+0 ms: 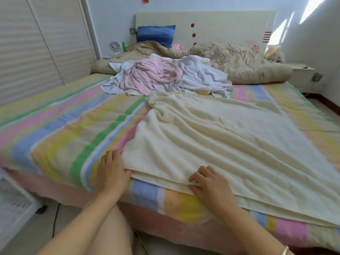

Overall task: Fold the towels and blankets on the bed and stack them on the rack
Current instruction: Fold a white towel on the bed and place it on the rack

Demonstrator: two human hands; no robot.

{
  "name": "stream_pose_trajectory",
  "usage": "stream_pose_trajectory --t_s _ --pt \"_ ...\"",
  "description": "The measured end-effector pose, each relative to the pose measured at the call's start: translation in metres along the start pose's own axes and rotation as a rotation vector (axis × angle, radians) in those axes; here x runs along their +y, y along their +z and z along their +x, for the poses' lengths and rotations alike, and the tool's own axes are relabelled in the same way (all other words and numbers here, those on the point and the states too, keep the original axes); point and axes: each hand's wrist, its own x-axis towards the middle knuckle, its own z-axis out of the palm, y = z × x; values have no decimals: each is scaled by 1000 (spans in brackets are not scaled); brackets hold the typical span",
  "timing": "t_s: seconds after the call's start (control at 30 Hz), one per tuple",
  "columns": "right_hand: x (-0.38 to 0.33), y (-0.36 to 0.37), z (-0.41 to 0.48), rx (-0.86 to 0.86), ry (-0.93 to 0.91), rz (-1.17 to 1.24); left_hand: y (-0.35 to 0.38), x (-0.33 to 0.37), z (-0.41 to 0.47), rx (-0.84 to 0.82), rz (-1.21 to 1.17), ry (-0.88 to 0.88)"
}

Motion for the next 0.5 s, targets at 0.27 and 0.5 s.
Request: stream_pose_trajectory --t_s 0.27,0.5 --pt "9 2 6 -30 22 72 0 8 19 -121 -653 -536" --pt "11 3 5 -64 61 91 -3 -5 25 -240 -703 -719"
